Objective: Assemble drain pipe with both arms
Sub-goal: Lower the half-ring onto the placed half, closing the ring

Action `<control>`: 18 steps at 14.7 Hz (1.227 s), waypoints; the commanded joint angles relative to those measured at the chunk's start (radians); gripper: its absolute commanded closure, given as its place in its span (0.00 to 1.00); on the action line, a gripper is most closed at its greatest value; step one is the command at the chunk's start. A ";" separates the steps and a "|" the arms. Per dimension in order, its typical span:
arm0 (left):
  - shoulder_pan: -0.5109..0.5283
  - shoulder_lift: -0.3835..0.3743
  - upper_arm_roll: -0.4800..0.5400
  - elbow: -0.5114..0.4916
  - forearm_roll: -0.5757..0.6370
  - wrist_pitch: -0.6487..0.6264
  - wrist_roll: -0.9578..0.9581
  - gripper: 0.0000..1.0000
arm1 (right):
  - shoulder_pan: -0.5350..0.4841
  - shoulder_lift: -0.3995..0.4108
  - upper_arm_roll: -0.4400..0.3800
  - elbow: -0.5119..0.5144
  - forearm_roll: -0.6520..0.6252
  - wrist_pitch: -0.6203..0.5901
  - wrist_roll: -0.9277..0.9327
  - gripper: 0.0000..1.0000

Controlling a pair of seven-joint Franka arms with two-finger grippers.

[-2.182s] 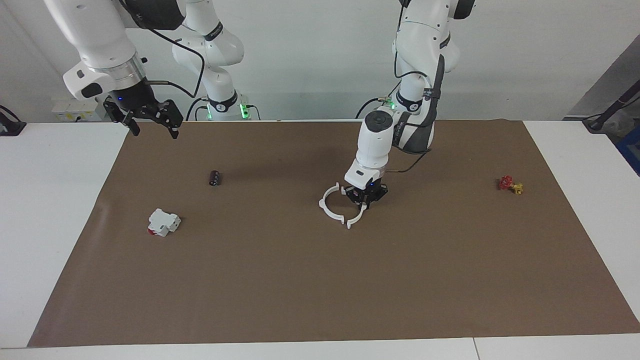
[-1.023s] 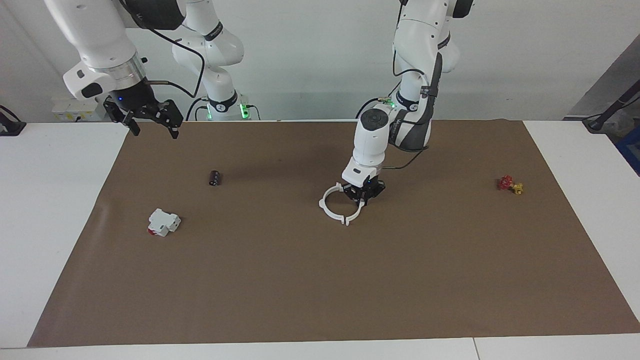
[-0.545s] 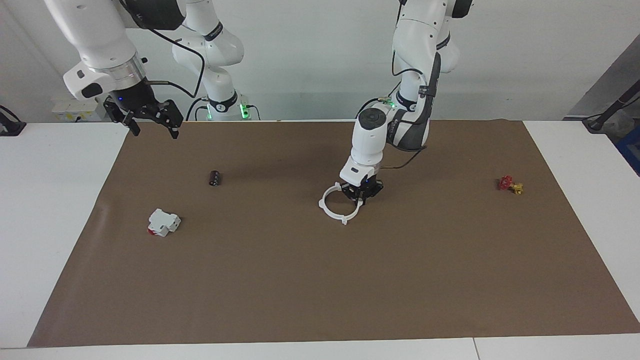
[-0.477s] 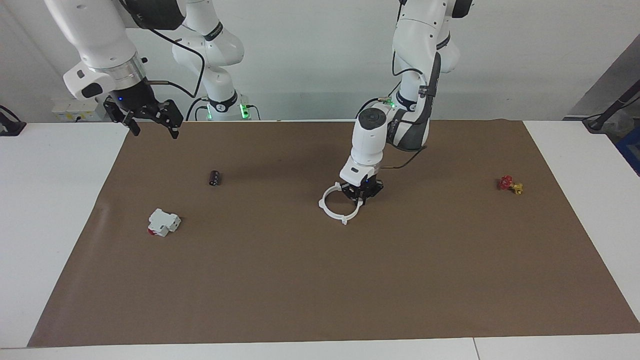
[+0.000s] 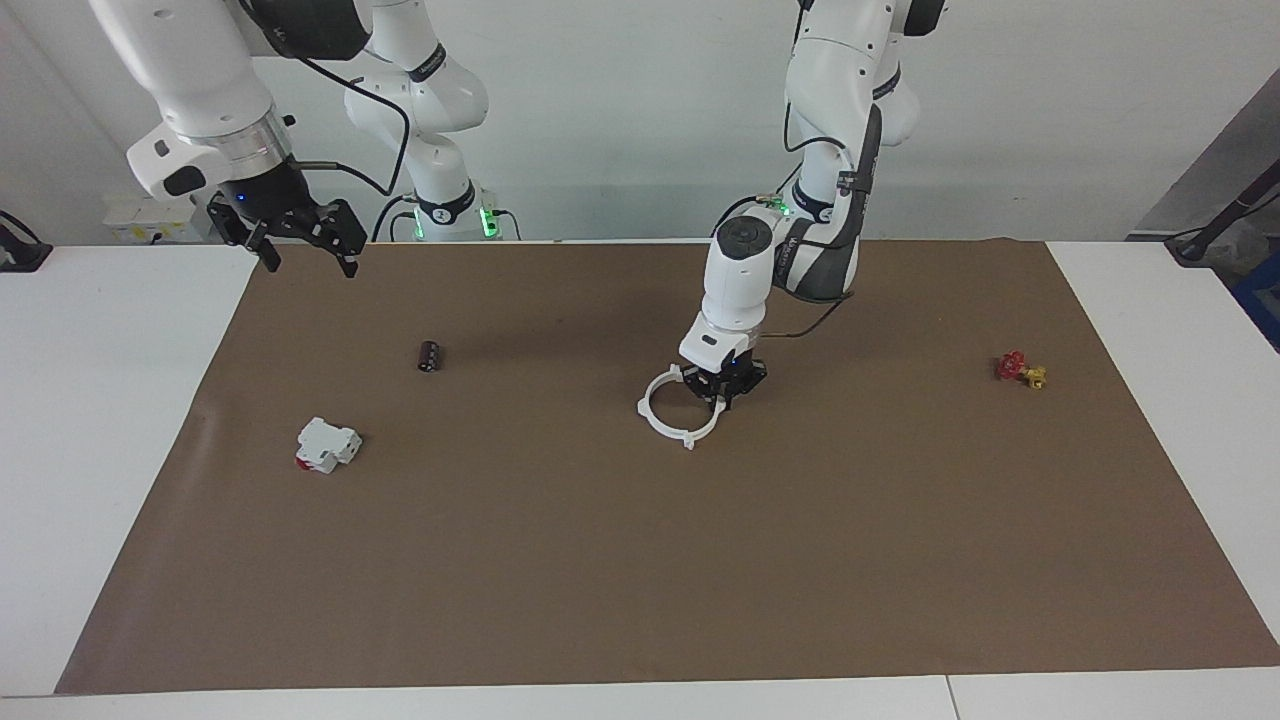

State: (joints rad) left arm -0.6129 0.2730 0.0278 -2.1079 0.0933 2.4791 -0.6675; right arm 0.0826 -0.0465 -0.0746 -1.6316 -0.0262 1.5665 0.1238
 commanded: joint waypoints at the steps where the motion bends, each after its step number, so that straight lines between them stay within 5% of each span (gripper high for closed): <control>1: -0.024 -0.020 0.014 -0.035 0.017 -0.011 -0.003 1.00 | -0.004 -0.023 0.001 -0.022 0.003 0.007 -0.024 0.00; 18: -0.033 -0.025 0.014 -0.032 0.017 -0.025 -0.006 1.00 | -0.003 -0.023 0.001 -0.022 0.003 0.007 -0.024 0.00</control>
State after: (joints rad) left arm -0.6232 0.2704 0.0280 -2.1081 0.0950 2.4687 -0.6671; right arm 0.0828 -0.0465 -0.0746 -1.6316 -0.0262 1.5665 0.1238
